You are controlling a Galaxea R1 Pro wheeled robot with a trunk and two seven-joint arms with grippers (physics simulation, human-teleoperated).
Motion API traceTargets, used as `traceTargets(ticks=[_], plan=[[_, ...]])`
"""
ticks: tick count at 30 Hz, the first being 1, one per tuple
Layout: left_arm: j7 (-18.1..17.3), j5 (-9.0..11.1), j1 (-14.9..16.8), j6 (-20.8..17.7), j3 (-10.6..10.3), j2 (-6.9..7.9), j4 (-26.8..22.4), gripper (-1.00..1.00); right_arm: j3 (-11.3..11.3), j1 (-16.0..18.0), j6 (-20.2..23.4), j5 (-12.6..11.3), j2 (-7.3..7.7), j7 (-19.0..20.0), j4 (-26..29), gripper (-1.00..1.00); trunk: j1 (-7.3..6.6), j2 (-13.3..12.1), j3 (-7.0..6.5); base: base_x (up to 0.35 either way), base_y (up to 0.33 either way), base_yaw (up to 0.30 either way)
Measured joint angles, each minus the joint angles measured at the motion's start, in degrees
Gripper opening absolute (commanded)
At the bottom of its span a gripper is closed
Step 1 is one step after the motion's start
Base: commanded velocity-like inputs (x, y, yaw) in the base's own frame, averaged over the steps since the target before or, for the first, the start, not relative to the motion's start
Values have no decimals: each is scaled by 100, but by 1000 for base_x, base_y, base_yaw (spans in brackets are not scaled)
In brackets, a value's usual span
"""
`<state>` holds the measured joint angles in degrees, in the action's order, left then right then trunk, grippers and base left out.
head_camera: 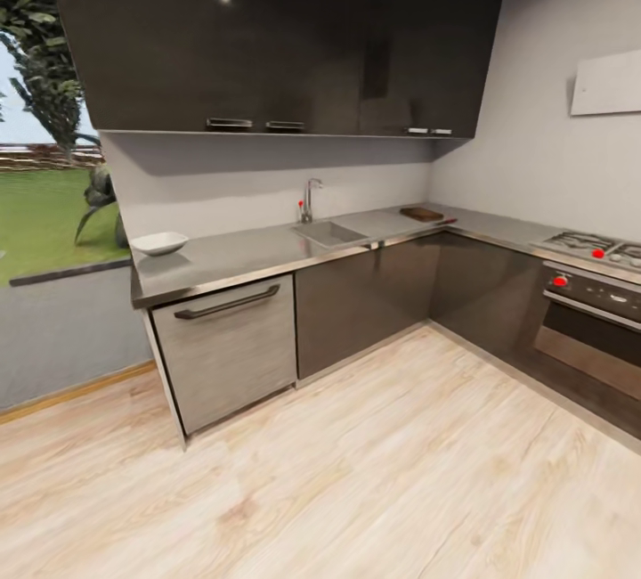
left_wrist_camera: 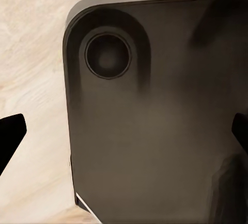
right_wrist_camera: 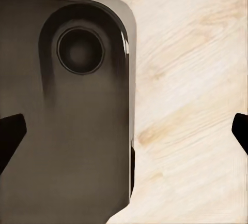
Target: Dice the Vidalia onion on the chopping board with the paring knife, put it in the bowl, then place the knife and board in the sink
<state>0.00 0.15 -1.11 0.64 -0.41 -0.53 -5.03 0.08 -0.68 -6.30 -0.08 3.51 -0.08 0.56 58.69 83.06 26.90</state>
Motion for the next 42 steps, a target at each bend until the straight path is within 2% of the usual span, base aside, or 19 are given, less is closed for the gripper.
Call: traceTargets(ticks=[25,35,42], plan=[[0,1,0,0,1,0,1,100,0,0,-13,0,0,0,0,100,0,0,0,298,-212,-5],[0,1,2,0,1,7,2,100,0,-1,-19,0,0,7,1,100,0,0,0,301,-199,-242],[0,1,2,0,1,9,4,100,-2,-1,-19,0,0,8,0,100,0,0,0,334,-58,-298]])
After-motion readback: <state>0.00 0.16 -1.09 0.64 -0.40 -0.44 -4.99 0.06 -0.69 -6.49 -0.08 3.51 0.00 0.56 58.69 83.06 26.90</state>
